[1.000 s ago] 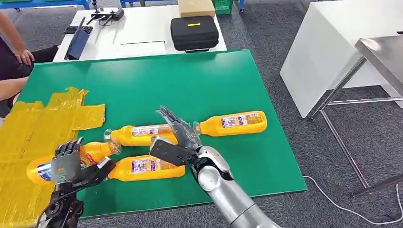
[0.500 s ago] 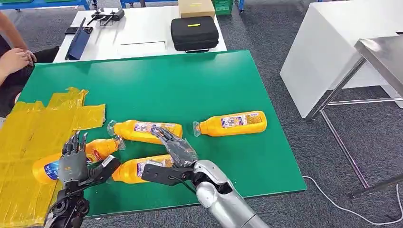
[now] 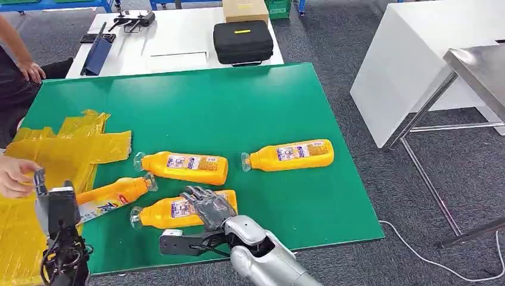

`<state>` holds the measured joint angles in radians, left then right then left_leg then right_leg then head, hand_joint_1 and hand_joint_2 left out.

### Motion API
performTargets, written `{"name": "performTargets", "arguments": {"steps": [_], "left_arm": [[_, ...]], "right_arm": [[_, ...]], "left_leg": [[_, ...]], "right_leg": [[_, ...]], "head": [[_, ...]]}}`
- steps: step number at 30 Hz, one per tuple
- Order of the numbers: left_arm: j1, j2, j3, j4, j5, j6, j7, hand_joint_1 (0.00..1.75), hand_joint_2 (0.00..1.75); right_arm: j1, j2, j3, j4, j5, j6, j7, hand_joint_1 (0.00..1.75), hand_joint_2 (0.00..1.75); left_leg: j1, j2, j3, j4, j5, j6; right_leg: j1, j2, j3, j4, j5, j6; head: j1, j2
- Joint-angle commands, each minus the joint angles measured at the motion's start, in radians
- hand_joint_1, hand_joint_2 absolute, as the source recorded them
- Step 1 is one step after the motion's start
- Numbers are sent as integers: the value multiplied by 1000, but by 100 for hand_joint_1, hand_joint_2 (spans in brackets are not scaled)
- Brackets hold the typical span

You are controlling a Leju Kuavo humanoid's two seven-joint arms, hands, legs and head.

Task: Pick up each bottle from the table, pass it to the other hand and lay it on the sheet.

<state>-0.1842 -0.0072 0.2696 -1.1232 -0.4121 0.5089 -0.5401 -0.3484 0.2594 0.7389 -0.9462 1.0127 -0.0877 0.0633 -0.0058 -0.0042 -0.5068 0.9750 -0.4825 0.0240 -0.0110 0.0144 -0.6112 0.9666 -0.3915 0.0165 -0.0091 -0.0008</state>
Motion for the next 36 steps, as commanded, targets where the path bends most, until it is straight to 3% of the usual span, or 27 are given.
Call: {"name": "performTargets", "arguments": {"steps": [1,9,14,20,24,36], "left_arm": [[102,-110,149,-274,33,-51,-24,0,0],[100,-113,149,-275,33,-51,-24,0,0],[115,-153,160,-344,22,-72,-37,0,0],[126,-200,203,-428,8,-96,-31,0,0],[140,-223,235,-462,-4,-100,-21,0,0],[131,-233,311,-512,1,-150,9,0,0]], "right_arm": [[-173,55,24,292,97,-63,63,0,175],[-174,57,22,297,99,-63,62,0,175],[-233,90,-12,393,119,-43,67,0,175],[-272,90,200,504,-54,133,59,0,175],[-278,90,293,510,-76,175,116,0,175],[-278,90,341,507,-57,218,240,3,175]], "left_leg": [[1,2,1,0,-1,-1],[3,0,4,1,-2,-3],[0,0,0,1,-1,-1],[1,1,1,0,-1,-1],[3,1,6,0,-3,-3],[0,-1,7,-1,-1,-1]], "right_leg": [[1,1,1,-1,0,0],[3,-2,5,-1,-1,-1],[1,-1,1,0,0,0],[1,0,2,-1,0,0],[4,-1,7,-2,-2,-1],[1,-2,7,-2,0,-1]], "head": [[0,0],[0,0],[0,0],[0,0],[0,0],[0,0]]}}
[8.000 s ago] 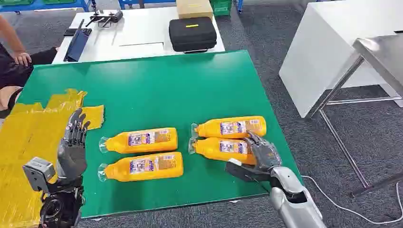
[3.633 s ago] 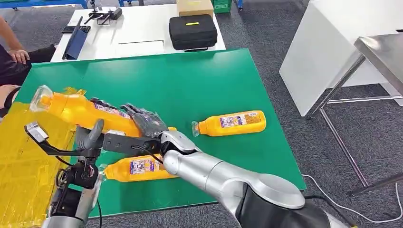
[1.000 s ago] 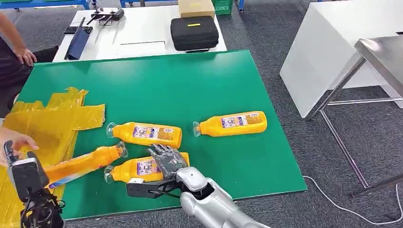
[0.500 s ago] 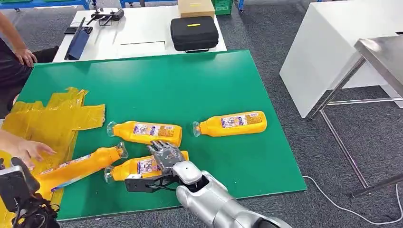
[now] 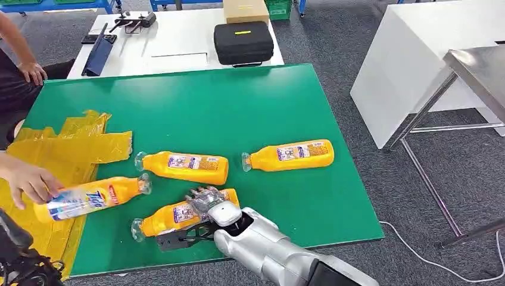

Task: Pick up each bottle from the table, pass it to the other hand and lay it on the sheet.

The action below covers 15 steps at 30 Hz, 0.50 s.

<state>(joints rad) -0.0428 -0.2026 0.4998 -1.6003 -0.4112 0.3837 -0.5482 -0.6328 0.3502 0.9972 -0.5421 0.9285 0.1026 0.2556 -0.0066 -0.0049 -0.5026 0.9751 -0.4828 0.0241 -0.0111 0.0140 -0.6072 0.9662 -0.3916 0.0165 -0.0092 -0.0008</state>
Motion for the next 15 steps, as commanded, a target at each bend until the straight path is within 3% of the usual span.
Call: {"name": "performTargets", "arguments": {"steps": [1,3,4,5,8,12,15], "left_arm": [[-7,-38,83,-36,0,-24,17,0,0],[-7,-38,83,-36,0,-24,17,0,0],[-5,-43,87,-44,1,-27,18,0,0],[-7,-44,91,-45,2,-32,19,0,0],[-10,-43,101,-52,6,-44,24,0,0],[-10,-52,127,-57,43,-148,54,0,0],[-16,-52,142,-41,78,-217,72,0,0]], "right_arm": [[8,-1,82,103,27,27,47,3,175],[8,-1,82,103,27,27,47,3,175],[7,-1,80,100,37,25,53,147,175],[9,-1,78,97,43,24,57,175,175],[11,-1,55,78,45,11,60,175,175],[33,-1,-119,-3,-2,-59,51,175,175],[43,-1,-197,-41,-23,-50,6,175,175]], "left_leg": [[2,-1,3,-1,0,-2],[4,-1,4,-1,-1,-3],[2,-1,5,-1,0,-2],[2,0,5,-1,0,-2],[2,-1,4,-1,0,-3],[1,-1,4,-1,0,-2],[1,-1,4,0,0,-2]], "right_leg": [[2,-2,4,-2,0,-1],[4,-3,6,-3,0,-1],[2,-2,6,-2,0,-1],[2,-2,6,-3,0,-1],[2,-3,7,-3,1,-1],[2,-2,6,-2,0,-1],[1,-2,6,-1,0,-1]], "head": [[0,0],[0,0],[0,0],[0,0],[0,0],[0,0],[0,0]]}}
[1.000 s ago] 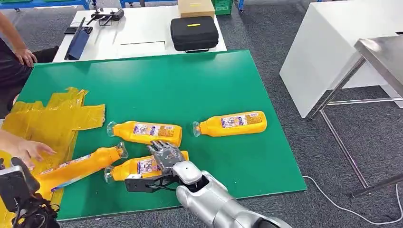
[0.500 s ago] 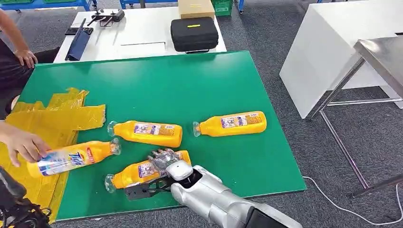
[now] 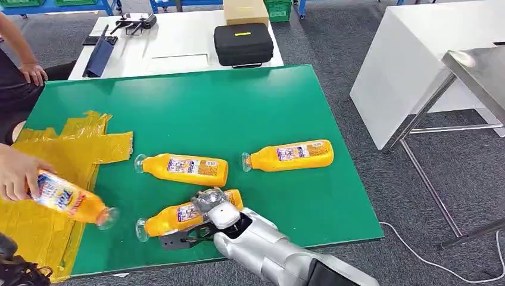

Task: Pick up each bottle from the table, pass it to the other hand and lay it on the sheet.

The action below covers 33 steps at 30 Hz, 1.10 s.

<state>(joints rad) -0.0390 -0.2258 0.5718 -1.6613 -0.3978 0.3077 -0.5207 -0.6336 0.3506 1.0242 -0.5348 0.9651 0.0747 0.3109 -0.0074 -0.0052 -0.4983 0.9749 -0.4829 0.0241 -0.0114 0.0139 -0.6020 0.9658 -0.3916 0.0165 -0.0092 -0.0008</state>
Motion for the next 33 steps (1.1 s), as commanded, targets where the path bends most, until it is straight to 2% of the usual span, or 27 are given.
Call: {"name": "performTargets", "arguments": {"steps": [1,3,7,10,13,14,15,17,20,24,26,33], "left_arm": [[-20,-26,67,24,81,-166,47,0,0],[-27,-17,77,44,148,-259,87,0,0],[-27,-14,73,49,169,-290,86,0,0],[-16,9,54,92,391,-563,146,0,0],[-6,-3,49,88,418,-600,155,0,0],[7,-1,28,87,481,-681,170,0,0],[33,-7,4,72,553,-758,215,0,175],[76,-32,-41,34,648,-842,266,0,175],[116,-49,-86,-14,677,-862,291,0,175],[197,-87,-182,-135,749,-881,327,0,175],[204,-87,-194,-148,745,-872,327,0,175],[225,-78,-292,-159,637,-806,278,0,175]], "right_arm": [[47,-2,-238,-55,-69,-15,-65,175,175],[64,-2,-294,-97,-108,-1,-116,175,175],[68,-2,-302,-105,-112,1,-121,175,175],[94,-2,-410,-190,-246,23,-202,175,175],[94,-9,-442,-239,-276,46,-208,175,175],[104,-8,-464,-268,-303,51,-226,175,175],[108,-5,-489,-298,-351,62,-266,175,175],[100,-2,-490,-345,-427,71,-298,175,175],[75,-2,-447,-376,-494,38,-266,175,175],[-39,-2,-262,-345,-629,-143,-244,175,175],[-57,-2,-232,-335,-646,-173,-239,175,175],[-216,-2,64,-243,-896,-344,-200,175,175]], "left_leg": [[2,-1,-1,0,0,-2],[2,0,0,0,0,-1],[2,0,1,-1,0,-2],[1,0,0,-1,0,-1],[2,-1,-1,0,0,-2],[1,-1,-2,0,0,-2],[2,-1,-2,0,0,-2],[2,0,-2,0,0,-2],[1,1,-4,1,-1,-1],[1,2,-7,2,-1,-1],[2,4,-8,4,-3,-2],[2,3,-7,2,-2,-3]], "right_leg": [[2,-3,0,-1,0,-1],[1,-1,0,-1,0,0],[2,-2,0,-1,0,-1],[1,-2,-1,0,0,0],[2,-3,-1,-1,0,-1],[1,-3,-2,0,0,0],[2,-3,-2,0,0,-1],[2,-2,-3,0,0,0],[1,0,-5,1,0,0],[1,1,-7,1,0,0],[2,2,-9,3,-1,0],[2,1,-8,2,-1,-1]], "head": [[0,0],[0,0],[0,0],[0,0],[0,0],[0,0],[0,0],[0,0],[0,0],[0,0],[0,0],[0,0]]}}
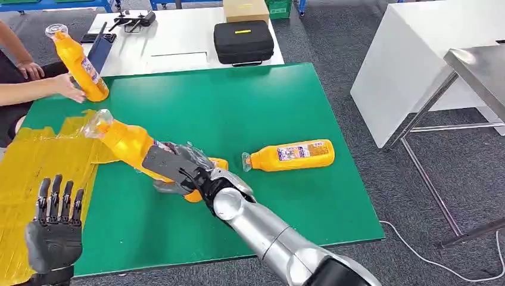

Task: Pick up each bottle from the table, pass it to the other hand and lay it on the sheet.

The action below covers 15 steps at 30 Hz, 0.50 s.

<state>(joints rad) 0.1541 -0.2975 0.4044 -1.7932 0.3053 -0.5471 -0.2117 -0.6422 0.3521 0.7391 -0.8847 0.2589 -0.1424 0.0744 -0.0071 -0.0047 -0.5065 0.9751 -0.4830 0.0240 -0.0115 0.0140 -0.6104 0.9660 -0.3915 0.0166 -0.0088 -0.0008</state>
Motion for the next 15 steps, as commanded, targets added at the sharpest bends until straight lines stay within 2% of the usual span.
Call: {"name": "performTargets", "arguments": {"steps": [1,3,8,15], "left_arm": [[32,-7,-125,-27,-66,49,-31,0,175],[27,9,-140,-11,-71,58,-43,0,175],[-38,49,-200,61,-83,101,-62,0,175],[-31,53,-204,52,-80,105,-62,0,175]], "right_arm": [[-208,-3,349,107,-190,-127,37,175,175],[-233,-3,418,137,-211,-149,56,175,175],[-220,-3,584,152,-278,-181,90,175,175],[-229,-3,593,152,-293,-183,93,175,175]], "left_leg": [[0,2,0,0,-1,-1],[2,2,3,0,-2,-3],[2,-1,4,-2,0,-3],[1,0,2,-1,0,-2]], "right_leg": [[0,1,0,0,0,-1],[2,0,2,0,-1,-1],[2,-3,4,-2,-1,-1],[1,-1,1,0,-1,-1]], "head": [[0,0],[0,0],[0,0],[0,0]]}}
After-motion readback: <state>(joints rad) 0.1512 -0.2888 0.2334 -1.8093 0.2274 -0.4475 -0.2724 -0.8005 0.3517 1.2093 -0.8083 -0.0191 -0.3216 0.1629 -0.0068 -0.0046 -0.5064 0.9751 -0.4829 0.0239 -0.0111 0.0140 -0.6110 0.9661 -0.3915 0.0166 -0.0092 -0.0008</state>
